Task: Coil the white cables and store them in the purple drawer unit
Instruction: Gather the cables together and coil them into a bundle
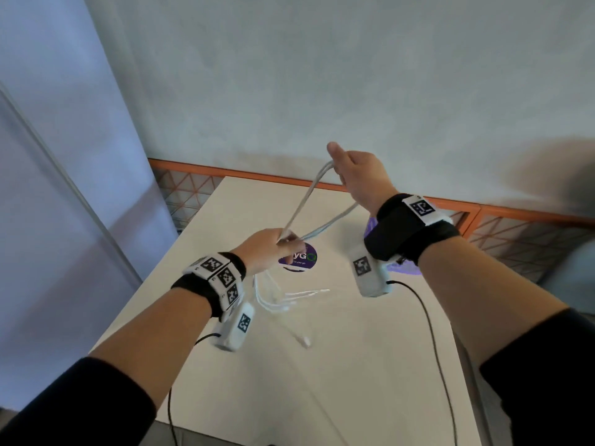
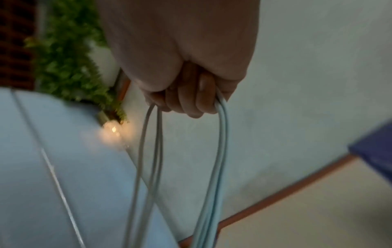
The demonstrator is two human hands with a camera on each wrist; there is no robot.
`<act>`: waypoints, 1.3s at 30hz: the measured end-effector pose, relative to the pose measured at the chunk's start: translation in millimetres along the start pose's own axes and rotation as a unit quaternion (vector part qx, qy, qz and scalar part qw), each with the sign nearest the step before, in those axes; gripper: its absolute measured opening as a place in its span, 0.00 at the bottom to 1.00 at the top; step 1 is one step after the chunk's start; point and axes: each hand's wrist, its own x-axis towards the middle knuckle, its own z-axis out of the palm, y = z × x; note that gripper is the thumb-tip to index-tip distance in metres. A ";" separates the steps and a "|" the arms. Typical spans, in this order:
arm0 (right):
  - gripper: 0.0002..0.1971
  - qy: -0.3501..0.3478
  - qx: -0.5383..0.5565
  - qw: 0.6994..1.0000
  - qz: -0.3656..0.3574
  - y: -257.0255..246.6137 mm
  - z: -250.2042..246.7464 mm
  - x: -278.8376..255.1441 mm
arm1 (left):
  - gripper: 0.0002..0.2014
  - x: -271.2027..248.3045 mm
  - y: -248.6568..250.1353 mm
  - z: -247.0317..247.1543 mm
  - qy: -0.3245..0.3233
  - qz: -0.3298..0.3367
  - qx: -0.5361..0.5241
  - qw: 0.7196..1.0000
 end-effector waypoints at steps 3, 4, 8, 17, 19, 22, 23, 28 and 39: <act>0.28 -0.002 -0.196 0.978 -0.077 -1.5 -13.0 8.1 | 0.15 -4.0 -21.1 4.6 -0.010 -0.043 -0.019 0.999; 0.29 0.007 -0.238 0.967 -0.092 -1.7 -16.2 9.6 | 0.15 -6.3 -25.1 5.5 -0.020 -0.055 -0.035 0.998; 0.30 0.064 -0.284 0.952 -0.088 -1.0 -31.1 16.2 | 0.16 -18.0 -46.2 2.7 -0.058 -0.096 -0.056 0.992; 0.15 0.014 0.130 0.989 0.072 -2.7 -40.7 29.8 | 0.21 -32.3 -70.9 -0.3 -0.010 -0.106 -0.123 0.987; 0.15 0.016 0.120 0.989 0.088 0.5 -39.6 32.8 | 0.25 -37.8 -70.3 -0.7 0.004 -0.116 -0.220 0.969; 0.15 0.015 0.100 0.991 0.087 11.5 -36.1 33.9 | 0.41 -40.9 -80.3 0.0 0.011 -0.116 -0.315 0.942; 0.14 0.020 0.105 0.991 0.084 16.2 -34.6 33.5 | 0.43 -41.0 -83.5 0.0 0.009 -0.116 -0.344 0.932; 0.14 0.031 0.115 0.990 0.078 24.1 -30.6 28.5 | 0.43 -42.2 -87.3 1.6 -0.024 -0.119 -0.354 0.927; 0.14 0.136 0.032 0.990 0.028 2.8 -36.3 40.5 | 0.26 -46.6 -73.5 13.7 -0.055 -0.144 -0.170 0.973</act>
